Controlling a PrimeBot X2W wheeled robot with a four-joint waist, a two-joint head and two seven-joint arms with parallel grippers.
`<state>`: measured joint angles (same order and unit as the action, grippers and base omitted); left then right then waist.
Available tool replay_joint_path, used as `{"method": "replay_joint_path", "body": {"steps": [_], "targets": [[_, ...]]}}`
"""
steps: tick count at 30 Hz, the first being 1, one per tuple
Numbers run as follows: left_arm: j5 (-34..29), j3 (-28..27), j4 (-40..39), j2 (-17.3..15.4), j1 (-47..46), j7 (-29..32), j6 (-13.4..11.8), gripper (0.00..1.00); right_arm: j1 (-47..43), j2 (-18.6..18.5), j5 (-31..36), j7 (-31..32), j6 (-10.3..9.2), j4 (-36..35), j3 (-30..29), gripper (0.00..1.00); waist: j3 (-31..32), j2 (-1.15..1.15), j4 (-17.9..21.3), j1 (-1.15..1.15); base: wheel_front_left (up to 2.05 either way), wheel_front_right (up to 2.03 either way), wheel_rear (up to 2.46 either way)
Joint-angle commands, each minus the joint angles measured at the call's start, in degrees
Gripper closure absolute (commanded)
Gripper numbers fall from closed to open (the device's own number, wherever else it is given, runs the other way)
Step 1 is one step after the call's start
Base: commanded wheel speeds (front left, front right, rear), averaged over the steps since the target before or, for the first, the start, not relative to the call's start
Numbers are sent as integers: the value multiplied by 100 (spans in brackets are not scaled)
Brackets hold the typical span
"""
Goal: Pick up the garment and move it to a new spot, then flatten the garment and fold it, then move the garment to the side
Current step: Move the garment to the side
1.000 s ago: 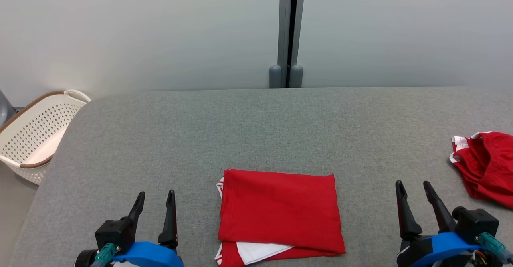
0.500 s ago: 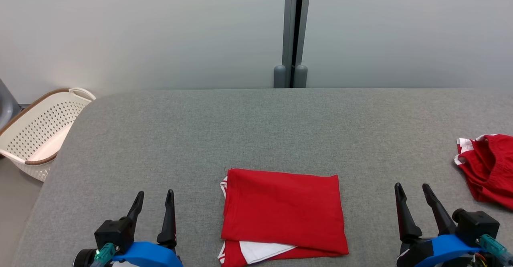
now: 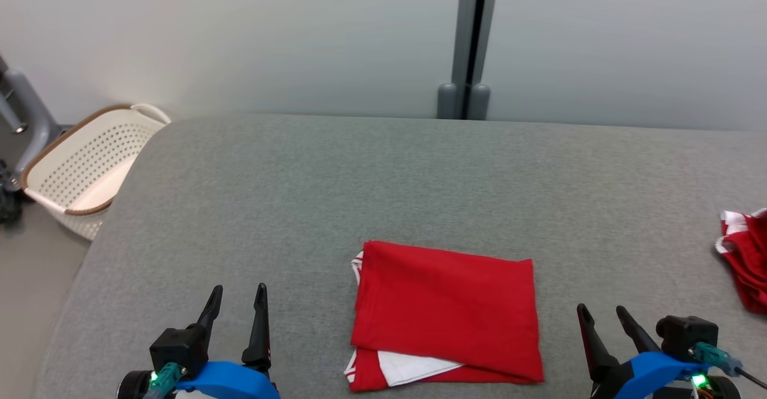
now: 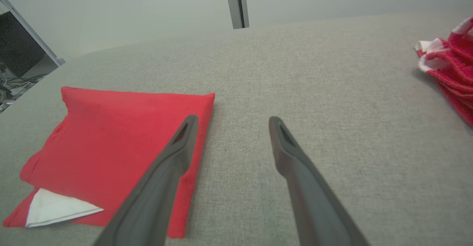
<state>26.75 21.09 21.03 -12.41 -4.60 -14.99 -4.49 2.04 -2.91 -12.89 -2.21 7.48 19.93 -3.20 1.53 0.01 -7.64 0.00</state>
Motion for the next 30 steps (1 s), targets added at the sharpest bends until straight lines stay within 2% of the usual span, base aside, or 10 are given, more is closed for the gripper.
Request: {"method": "replay_joint_path", "body": {"steps": [1,13,23,24,25,26,28,29,30], "targets": [[-30,-17,21,11,-56,-27,13,0,139,0,-31,125,3,84,-11,0,-96,-1,-134,0,0,0,0],[-163,-132,44,108,-219,-27,38,0,801,-4,253,772,3,1051,-274,0,-540,-1,-875,0,0,0,0],[-257,-314,21,163,-215,-27,81,0,1263,6,195,898,3,2027,-250,0,-653,-1,-1030,0,0,0,0],[-267,-328,16,168,-203,-27,82,0,1298,7,188,879,3,2087,-212,10,-660,-1,-1012,0,0,0,0],[-277,-333,16,173,-196,-27,88,0,1344,9,157,867,3,2149,-156,41,-669,-1,-985,0,0,0,0],[-285,-342,16,184,-199,-27,90,0,1389,16,130,858,3,2207,-84,60,-678,-1,-951,0,0,0,0],[-317,-357,7,190,-211,-28,109,0,1485,23,50,795,4,2281,70,81,-699,-1,-862,0,0,0,0],[-323,-366,4,196,-220,-27,124,0,1540,16,28,741,4,2313,114,100,-710,-1,-805,0,0,0,0],[-331,-377,-6,200,-227,-27,127,0,1603,13,13,700,3,2338,161,100,-722,-1,-736,0,0,0,0]]}}
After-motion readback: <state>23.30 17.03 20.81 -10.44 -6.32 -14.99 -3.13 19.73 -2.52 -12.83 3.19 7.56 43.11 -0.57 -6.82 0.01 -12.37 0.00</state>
